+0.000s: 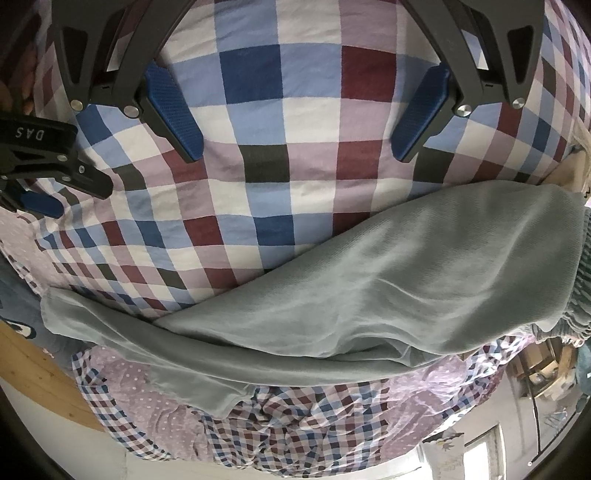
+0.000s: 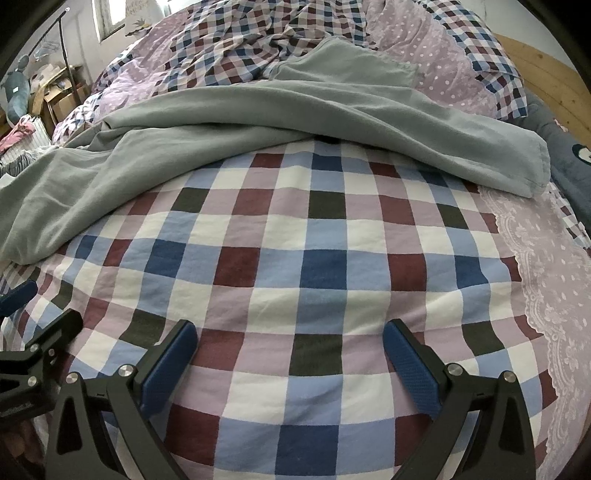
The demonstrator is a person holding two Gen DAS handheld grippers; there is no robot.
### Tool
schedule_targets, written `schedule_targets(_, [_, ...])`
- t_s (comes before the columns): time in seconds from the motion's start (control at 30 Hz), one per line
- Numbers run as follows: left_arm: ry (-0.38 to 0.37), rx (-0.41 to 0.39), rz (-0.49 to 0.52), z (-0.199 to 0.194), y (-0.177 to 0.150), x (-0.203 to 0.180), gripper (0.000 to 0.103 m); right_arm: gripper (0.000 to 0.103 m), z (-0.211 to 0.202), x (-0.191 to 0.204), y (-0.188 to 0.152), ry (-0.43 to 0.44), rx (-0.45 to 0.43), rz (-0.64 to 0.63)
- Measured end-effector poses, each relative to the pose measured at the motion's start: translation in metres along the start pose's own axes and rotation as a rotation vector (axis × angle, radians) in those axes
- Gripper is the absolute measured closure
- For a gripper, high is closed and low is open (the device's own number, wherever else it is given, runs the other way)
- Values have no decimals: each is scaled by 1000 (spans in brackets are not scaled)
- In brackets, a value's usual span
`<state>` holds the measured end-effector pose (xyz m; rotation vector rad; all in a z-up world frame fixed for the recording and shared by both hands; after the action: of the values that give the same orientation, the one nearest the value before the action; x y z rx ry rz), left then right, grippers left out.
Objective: Fold clothes
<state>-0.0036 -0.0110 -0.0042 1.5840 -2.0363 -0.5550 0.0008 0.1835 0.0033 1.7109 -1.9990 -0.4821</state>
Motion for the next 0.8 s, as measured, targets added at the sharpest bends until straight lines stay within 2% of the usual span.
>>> schedule_targets(0.5, [-37,-27,7,-4,1,2,0,0,2,-1,0,-9,-15,-6])
schedule_targets(0.57, [-21,-48,-3,-9,2,9,0,0,1,0,0,-10,-19,-6])
schedule_targets(0.8, [92,-203,-74,-42,8,58,0,0,0,1,1,-13,-31,-8])
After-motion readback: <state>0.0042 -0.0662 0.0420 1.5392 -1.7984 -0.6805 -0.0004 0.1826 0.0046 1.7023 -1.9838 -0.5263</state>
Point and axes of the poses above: each gripper's, at about its wrist camera, not at the fingertips, and z roughly the way its jaws point, x to its left, y to its top, the point moved 1 cm from there along z, roughly the way its jaws point, and after that the axes turned 8 degrees about z, right-handed, at the moved point
